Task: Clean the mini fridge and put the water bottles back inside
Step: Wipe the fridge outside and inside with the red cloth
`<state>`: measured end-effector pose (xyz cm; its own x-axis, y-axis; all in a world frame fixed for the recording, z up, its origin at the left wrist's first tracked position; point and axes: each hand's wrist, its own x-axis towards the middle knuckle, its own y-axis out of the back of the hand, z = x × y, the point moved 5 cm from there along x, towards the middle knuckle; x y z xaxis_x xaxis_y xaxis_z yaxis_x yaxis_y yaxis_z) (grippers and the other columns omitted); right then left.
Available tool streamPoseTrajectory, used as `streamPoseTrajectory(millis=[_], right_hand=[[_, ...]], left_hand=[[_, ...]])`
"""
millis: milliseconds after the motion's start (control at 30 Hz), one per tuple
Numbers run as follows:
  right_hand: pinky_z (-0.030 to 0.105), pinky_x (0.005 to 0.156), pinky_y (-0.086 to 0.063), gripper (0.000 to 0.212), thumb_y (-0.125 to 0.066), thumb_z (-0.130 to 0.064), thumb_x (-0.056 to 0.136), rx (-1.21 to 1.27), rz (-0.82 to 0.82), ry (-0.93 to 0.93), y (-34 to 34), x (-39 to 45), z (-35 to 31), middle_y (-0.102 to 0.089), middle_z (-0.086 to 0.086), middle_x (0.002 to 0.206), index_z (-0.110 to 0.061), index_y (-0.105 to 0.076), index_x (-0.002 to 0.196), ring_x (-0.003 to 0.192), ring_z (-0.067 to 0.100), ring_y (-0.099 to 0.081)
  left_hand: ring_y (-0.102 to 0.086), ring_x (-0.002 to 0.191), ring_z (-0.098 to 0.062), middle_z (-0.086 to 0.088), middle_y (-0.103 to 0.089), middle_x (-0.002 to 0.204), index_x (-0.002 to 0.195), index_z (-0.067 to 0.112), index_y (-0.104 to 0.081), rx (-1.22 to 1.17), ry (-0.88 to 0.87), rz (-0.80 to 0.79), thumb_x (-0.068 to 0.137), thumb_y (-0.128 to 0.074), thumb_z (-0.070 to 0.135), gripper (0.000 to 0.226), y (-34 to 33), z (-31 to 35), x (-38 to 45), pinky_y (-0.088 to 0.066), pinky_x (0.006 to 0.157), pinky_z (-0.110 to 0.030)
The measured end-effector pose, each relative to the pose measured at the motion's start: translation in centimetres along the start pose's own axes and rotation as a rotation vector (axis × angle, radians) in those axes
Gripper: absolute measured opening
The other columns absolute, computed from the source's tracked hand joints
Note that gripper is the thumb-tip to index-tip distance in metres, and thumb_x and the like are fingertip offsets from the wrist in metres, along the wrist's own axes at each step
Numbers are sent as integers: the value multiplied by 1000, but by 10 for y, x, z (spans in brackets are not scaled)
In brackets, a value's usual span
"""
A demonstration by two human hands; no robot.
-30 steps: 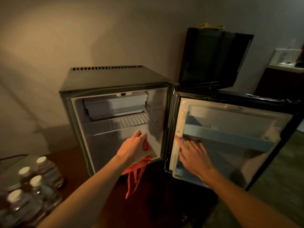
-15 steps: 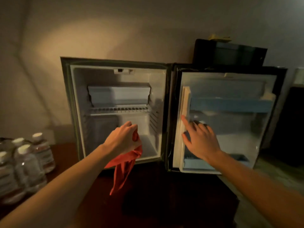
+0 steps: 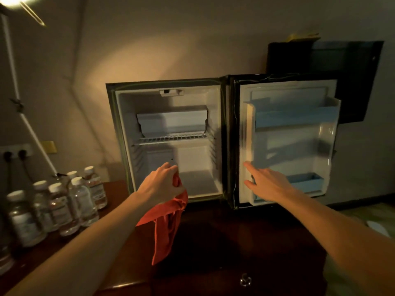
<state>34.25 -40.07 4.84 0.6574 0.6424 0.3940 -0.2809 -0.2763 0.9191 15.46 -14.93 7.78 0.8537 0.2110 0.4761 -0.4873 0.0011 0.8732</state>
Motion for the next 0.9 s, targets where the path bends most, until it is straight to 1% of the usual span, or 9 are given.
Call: streamPoseTrajectory(millis=[100,167,267,367,500,733,800,833,900], right_hand=[[41,68,-55,56,-38,-49,98,-15,2,7,-6,-4,-1,-61,-3,93,-32,-14,147,78,19,-60],[40,68,-55,59,-37,-50,99,-32,13,8,-7,-5,-1,-61,-4,95,-32,-13,149,79,17,-60],[38,68,-54,60,-36,-50,99,-50,38,11,-11,-6,1,-62,-3,101,-32,-13,151,84,18,-62],[39,72,-54,60,-36,-50,99,-27,32,22,-15,-6,3,-63,-1,110,-31,-15,152,92,20,-62],[38,74,-53,56,-38,-47,99,26,44,43,-21,-7,4,-61,1,114,-29,-22,150,100,21,-60],[34,77,-50,53,-41,-42,99,66,104,85,-24,-15,-2,-60,4,118,-26,-28,148,105,23,-58],[34,75,-50,53,-41,-42,99,64,91,70,-24,-17,-4,-60,3,121,-27,-27,148,105,23,-59],[33,71,-49,53,-42,-43,98,25,87,45,-22,-18,-4,-61,3,118,-27,-28,147,102,23,-60],[33,62,-47,53,-43,-45,96,-158,199,-8,-13,-23,-11,-65,4,105,-23,-33,144,90,23,-62]], left_hand=[[-57,73,-29,6,-42,84,77,31,-42,-2,6,-4,73,-63,49,28,0,-1,-6,-49,64,-42],[-57,73,-29,6,-41,84,77,30,-42,-5,11,-4,74,-62,48,28,-1,-1,-7,-50,65,-43],[-54,70,-25,8,-41,83,80,28,-46,-3,24,6,75,-63,49,27,-4,-3,-6,-46,63,-38],[-55,71,-25,6,-43,86,86,24,-51,-5,42,2,76,-63,49,29,-6,-3,-5,-44,62,-36],[-57,75,-28,4,-45,90,89,24,-52,5,54,-21,76,-63,49,31,-10,-1,-8,-51,67,-43],[-59,78,-31,3,-47,92,93,23,-54,5,38,-15,75,-64,49,33,-11,-8,-13,-51,69,-44],[-59,77,-30,3,-47,91,91,23,-53,-6,32,-11,75,-64,48,32,-12,-12,-13,-51,69,-44],[-59,77,-30,4,-47,91,91,23,-53,-12,28,-9,75,-64,48,31,-12,-14,-14,-51,69,-44],[-57,75,-29,5,-45,89,89,23,-52,-24,14,-2,75,-65,47,31,-12,-16,-15,-50,68,-43]])
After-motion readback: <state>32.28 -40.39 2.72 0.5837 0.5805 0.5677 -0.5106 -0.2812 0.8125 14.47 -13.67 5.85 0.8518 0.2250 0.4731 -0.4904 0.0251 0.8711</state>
